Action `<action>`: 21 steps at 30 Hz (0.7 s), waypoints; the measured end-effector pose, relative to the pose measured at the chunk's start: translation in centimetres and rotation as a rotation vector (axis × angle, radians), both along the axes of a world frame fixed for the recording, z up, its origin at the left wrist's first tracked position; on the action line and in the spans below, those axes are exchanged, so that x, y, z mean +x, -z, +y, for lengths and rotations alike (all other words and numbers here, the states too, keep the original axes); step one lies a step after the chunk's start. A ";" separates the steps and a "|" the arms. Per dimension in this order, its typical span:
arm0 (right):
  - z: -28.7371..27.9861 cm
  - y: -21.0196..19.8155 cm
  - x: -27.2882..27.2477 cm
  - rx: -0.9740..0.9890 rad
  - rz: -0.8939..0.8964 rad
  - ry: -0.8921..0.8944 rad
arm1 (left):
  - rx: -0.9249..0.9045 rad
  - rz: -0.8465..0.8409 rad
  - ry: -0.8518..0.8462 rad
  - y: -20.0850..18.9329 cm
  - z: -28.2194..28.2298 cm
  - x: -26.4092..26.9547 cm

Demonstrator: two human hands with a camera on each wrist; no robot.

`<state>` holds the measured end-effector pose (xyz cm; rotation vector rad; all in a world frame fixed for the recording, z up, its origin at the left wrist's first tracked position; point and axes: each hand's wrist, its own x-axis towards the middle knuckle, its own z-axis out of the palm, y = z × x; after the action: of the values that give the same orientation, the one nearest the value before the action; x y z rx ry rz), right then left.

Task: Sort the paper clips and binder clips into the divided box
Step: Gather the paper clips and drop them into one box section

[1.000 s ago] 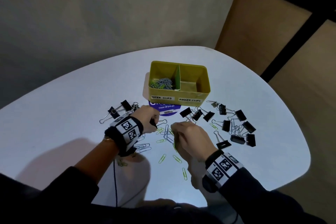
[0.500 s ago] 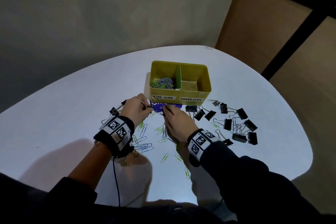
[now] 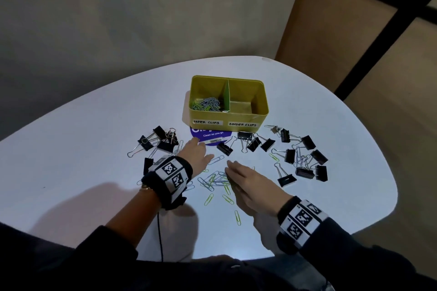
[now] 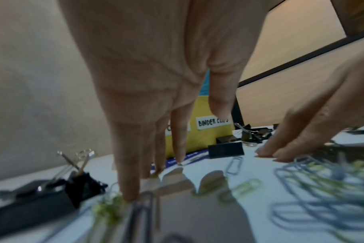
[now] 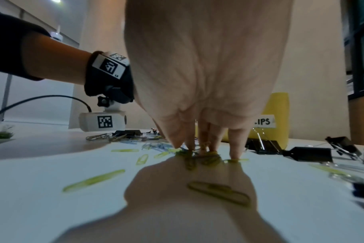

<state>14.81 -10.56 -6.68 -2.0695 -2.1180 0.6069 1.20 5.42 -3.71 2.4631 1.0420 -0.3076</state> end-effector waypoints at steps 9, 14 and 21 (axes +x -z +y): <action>-2.0 -0.9 2.6 -0.239 -0.111 0.300 | -0.048 -0.025 0.067 0.5 -4.2 -3.5; -1.3 -1.2 0.6 -0.228 0.127 0.399 | 0.079 0.083 0.049 1.4 -5.6 -2.4; 1.4 -2.7 -1.2 -0.063 0.182 0.376 | 0.111 -0.097 -0.100 0.3 -6.0 -1.6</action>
<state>13.56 -9.17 -3.99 -2.2648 -1.5756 0.7770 -0.39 -0.54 -3.97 2.4849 1.1646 -0.1002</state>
